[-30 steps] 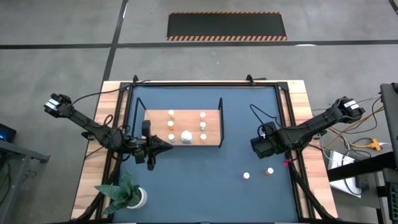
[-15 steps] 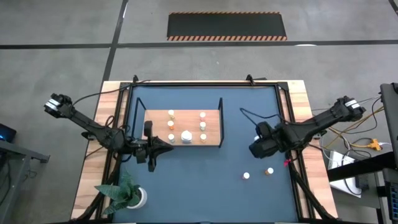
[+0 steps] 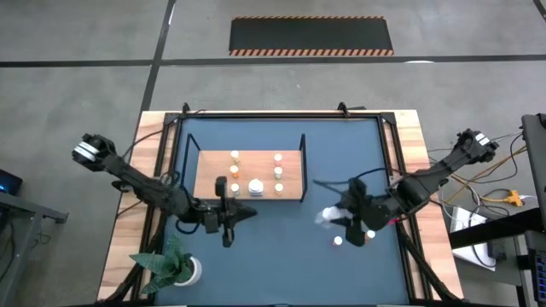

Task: Pick and place medicine bottles onto shelf by color
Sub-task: Put the white pill bottle on the shelf

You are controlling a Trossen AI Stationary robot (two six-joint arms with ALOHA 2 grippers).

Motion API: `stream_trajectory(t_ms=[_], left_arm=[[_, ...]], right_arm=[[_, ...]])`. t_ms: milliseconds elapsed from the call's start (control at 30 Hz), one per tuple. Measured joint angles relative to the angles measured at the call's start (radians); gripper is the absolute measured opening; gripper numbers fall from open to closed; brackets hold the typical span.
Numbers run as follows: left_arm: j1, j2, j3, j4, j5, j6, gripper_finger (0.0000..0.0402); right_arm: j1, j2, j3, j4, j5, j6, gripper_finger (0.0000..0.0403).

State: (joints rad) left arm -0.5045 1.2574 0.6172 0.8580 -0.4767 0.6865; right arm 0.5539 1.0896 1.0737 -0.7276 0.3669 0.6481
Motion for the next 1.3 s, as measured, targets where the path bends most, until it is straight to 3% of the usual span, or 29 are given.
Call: stream_trajectory(t_ms=[300, 567, 767, 967, 1300], left_arm=[[0.001, 0.152, 0.128, 0.003, -0.001, -0.132, 0.0138], [0.037, 0.239, 0.15, -0.013, -0.005, -0.434, 0.0233], [0.063, 0.266, 0.149, -0.011, 0.003, -0.553, 0.0247], [0.067, 0.271, 0.146, -0.036, 0.126, -0.577, 0.0247], [0.095, 0.272, 0.126, -0.071, 0.13, -0.627, 0.0247]], right_arm=[[0.0, 0.058, -0.155, 0.565, 0.141, -0.32, 0.018], [0.0, 0.149, -0.23, 1.012, 0.185, -0.56, 0.018], [-0.01, 0.214, -0.216, 1.065, 0.186, -0.589, 0.018], [-0.025, 0.256, -0.188, 1.07, 0.187, -0.594, 0.018], [-0.025, 0.248, -0.177, 1.084, 0.226, -0.645, 0.018]])
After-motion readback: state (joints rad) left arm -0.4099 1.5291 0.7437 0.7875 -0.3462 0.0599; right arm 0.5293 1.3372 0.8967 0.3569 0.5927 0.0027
